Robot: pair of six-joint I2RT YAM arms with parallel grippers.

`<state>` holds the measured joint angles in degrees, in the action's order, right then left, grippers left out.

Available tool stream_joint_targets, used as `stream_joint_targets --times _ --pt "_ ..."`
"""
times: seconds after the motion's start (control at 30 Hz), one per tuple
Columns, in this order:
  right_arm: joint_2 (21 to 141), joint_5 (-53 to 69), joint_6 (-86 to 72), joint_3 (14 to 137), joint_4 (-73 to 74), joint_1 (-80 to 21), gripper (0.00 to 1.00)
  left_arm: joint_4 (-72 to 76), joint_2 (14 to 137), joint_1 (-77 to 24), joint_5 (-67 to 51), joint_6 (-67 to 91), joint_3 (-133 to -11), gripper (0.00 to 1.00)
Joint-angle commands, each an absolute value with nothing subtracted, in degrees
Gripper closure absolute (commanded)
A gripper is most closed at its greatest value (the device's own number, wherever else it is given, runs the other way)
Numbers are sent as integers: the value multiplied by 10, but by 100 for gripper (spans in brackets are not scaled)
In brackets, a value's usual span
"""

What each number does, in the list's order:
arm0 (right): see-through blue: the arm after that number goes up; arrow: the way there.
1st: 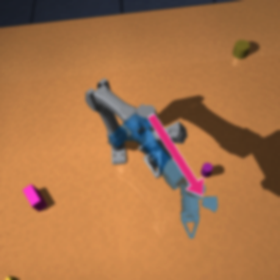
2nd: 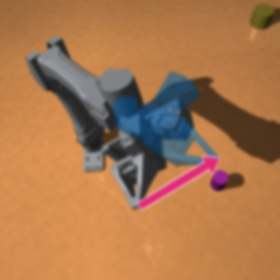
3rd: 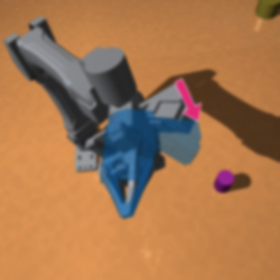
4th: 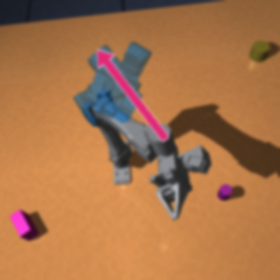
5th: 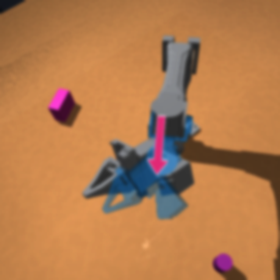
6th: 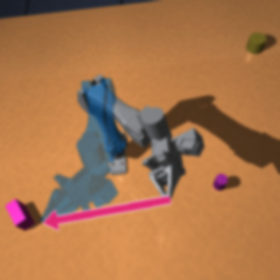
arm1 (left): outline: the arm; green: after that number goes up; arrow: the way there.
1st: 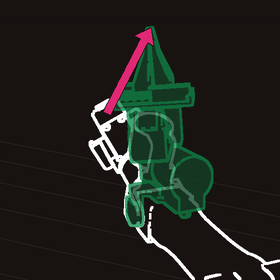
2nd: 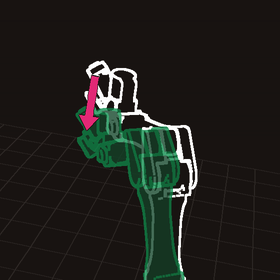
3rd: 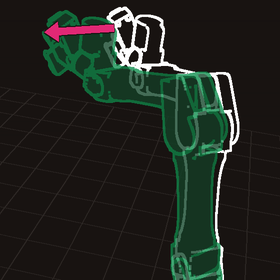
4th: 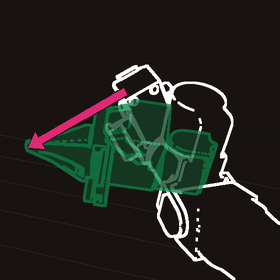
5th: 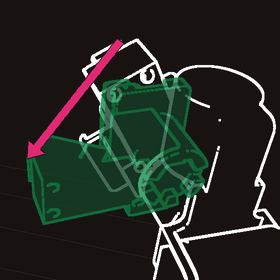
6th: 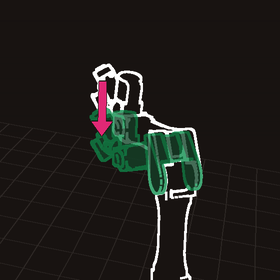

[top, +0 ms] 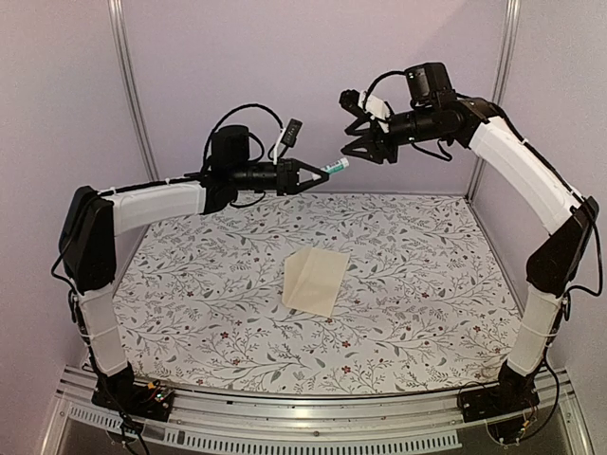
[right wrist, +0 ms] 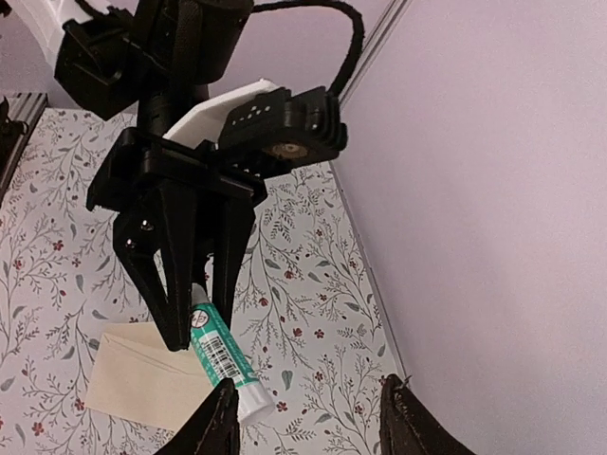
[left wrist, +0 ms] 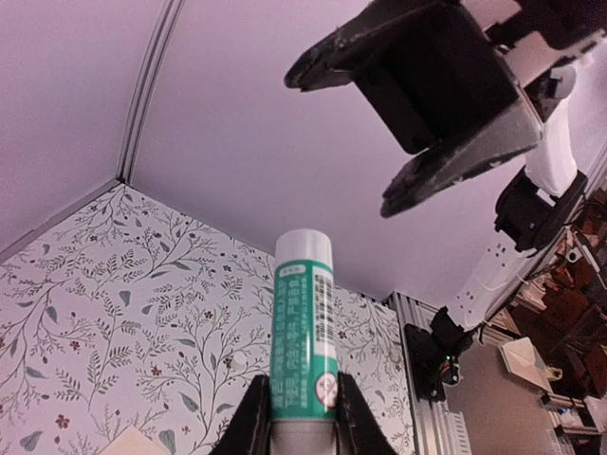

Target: Place the letter into the envelope and seal it

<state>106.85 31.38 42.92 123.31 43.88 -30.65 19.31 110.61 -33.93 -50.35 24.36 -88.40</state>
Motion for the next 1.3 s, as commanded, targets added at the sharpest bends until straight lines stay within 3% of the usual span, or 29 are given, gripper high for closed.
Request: stream_joint_targets --times 0.0,0.5,0.8,0.87,1.07,1.27 --pt "1056 159 572 1220 486 -353 51 102 1090 -328 -515 216 -913 95" --pt "1071 50 673 1185 499 -410 56 30 1106 -320 -565 224 -951 98" --pt "1071 18 688 1171 495 -423 82 30 1116 -317 -576 245 -957 97" --pt "1071 14 684 1167 491 -425 85 33 1118 -316 -576 252 -957 94" --pt "1077 3 614 1170 446 -424 94 93 1084 -313 -513 252 -912 72" --pt "1085 85 427 1197 419 -400 96 418 990 -327 -333 321 -717 53"
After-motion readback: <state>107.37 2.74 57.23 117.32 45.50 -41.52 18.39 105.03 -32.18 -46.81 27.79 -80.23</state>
